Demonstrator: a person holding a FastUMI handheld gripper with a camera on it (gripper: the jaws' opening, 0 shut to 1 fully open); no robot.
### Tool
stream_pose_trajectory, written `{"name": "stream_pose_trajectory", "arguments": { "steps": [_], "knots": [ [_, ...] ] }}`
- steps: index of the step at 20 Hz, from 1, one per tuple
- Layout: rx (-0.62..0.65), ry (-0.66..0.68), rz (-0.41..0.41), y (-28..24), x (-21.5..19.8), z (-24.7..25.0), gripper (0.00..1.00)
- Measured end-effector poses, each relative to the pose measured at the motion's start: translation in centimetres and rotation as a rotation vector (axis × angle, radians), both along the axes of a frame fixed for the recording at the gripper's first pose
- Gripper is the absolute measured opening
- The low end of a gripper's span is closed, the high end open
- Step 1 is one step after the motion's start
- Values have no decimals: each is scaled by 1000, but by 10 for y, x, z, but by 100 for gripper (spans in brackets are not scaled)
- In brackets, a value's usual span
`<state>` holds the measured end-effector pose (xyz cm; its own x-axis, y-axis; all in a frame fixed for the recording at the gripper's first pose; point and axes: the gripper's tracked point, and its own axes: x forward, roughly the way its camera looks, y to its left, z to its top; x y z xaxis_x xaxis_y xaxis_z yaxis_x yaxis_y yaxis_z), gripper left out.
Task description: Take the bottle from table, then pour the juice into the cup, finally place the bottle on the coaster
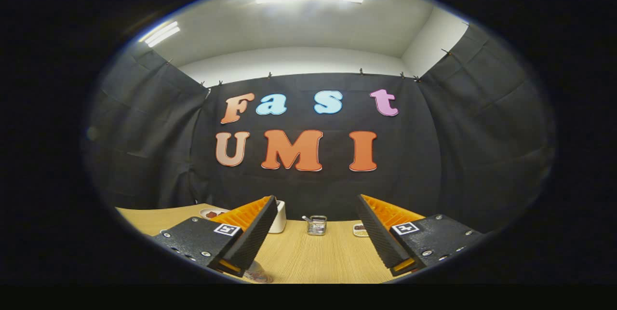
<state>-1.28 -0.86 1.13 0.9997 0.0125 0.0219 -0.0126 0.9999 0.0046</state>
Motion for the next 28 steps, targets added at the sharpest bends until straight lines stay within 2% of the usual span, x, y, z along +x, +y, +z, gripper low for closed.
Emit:
{"name": "stream_pose_trajectory", "arguments": {
  "steps": [10, 14, 24, 28],
  "knots": [
    [40, -21, 45, 18, -15, 2, 98],
    [76, -5, 109, 39, -24, -13, 98],
    [96, 123, 260, 82, -38, -84, 98],
    [94, 160, 284, 90, -41, -110, 98]
  ]
}}
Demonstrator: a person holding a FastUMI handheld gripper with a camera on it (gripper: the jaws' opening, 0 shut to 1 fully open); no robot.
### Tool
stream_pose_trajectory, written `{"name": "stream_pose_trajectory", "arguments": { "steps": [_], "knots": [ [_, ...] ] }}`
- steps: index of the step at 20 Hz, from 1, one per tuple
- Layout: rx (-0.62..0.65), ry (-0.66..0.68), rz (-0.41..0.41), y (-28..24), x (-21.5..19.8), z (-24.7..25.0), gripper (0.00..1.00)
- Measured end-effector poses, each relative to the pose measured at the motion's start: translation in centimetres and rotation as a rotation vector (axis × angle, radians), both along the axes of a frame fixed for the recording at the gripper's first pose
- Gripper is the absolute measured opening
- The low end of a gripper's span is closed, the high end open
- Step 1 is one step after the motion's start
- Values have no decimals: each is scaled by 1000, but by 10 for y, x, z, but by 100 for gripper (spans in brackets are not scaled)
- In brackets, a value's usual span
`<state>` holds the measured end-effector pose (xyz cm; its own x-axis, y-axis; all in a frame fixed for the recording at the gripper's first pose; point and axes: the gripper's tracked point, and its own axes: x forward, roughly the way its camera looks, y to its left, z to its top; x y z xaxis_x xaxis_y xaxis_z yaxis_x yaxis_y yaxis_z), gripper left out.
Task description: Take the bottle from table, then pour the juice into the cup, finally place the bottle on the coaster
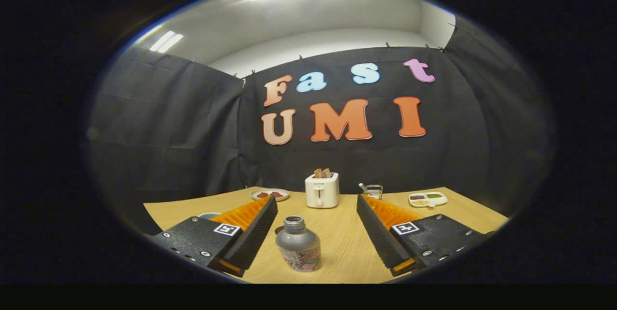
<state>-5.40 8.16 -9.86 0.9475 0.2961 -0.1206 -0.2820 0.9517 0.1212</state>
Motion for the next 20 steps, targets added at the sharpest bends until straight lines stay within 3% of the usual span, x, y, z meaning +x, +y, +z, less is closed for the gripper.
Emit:
{"name": "stream_pose_trajectory", "arguments": {
  "steps": [5, 20],
  "knots": [
    [18, 57, 46, 14, -7, -27, 98],
    [-2, 244, 64, 32, -10, -112, 98]
  ]
}}
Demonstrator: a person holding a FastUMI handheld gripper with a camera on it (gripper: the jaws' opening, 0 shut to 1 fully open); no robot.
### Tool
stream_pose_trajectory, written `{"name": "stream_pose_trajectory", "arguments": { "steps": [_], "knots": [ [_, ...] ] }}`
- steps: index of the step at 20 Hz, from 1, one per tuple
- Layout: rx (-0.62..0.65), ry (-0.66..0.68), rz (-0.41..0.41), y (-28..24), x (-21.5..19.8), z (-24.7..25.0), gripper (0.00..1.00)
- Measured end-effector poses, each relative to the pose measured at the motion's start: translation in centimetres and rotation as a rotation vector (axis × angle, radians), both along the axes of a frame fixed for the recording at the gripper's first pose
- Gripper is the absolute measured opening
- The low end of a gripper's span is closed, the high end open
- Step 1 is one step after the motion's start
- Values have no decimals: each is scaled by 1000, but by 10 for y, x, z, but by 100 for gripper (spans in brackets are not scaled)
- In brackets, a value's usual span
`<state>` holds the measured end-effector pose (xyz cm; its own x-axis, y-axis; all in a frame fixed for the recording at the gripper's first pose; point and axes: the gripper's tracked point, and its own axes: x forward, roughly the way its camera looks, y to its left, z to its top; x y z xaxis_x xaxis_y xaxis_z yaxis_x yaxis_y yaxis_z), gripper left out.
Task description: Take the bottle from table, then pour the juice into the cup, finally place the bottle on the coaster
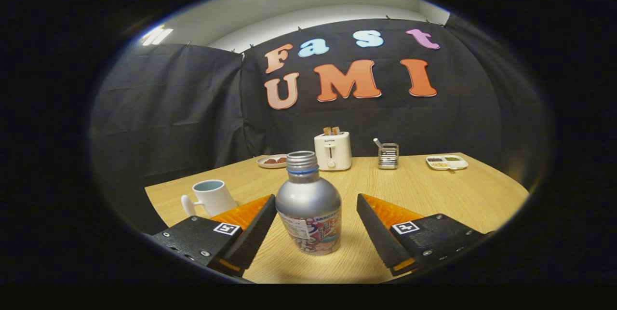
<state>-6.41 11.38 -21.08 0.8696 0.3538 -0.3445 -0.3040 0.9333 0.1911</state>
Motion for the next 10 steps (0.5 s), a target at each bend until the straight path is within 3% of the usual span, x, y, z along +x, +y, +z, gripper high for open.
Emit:
{"name": "stream_pose_trajectory", "arguments": {
  "steps": [10],
  "knots": [
    [-25, 117, -27, 5, -1, -44, 95]
  ]
}}
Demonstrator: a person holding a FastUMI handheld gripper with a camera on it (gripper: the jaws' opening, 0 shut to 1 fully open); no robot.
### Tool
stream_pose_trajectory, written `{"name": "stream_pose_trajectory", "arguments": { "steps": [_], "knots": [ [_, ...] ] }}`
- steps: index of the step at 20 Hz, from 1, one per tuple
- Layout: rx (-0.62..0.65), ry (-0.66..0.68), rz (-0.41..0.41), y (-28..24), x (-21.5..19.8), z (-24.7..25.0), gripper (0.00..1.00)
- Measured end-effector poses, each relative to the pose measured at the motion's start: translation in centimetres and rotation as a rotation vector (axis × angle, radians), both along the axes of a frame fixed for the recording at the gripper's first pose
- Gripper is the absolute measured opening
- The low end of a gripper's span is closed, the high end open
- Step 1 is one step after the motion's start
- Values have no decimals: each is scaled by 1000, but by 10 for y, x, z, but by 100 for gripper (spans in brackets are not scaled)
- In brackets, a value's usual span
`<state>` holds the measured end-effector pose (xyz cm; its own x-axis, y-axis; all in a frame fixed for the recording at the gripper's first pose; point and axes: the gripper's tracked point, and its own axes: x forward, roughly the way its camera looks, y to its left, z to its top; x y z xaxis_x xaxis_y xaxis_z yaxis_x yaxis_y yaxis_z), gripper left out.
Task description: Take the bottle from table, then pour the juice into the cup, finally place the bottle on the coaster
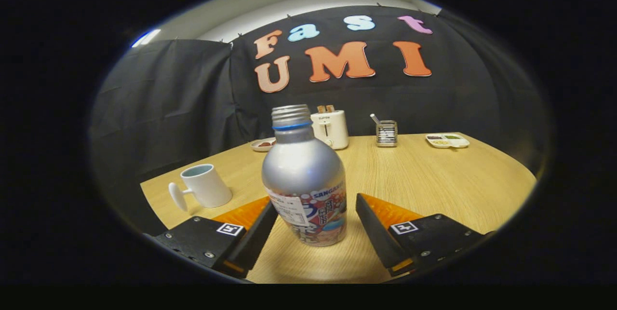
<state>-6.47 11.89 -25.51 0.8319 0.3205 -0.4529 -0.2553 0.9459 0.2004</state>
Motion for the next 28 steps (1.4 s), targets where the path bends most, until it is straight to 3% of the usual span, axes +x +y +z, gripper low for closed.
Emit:
{"name": "stream_pose_trajectory", "arguments": {
  "steps": [3, 5, 17, 28],
  "knots": [
    [-44, -29, -9, 0, 2, 4, 82],
    [-65, -40, 2, 4, 4, 8, 80],
    [-325, -136, 55, 36, 37, 24, 80],
    [-781, -274, 87, 55, 58, 37, 79]
  ]
}}
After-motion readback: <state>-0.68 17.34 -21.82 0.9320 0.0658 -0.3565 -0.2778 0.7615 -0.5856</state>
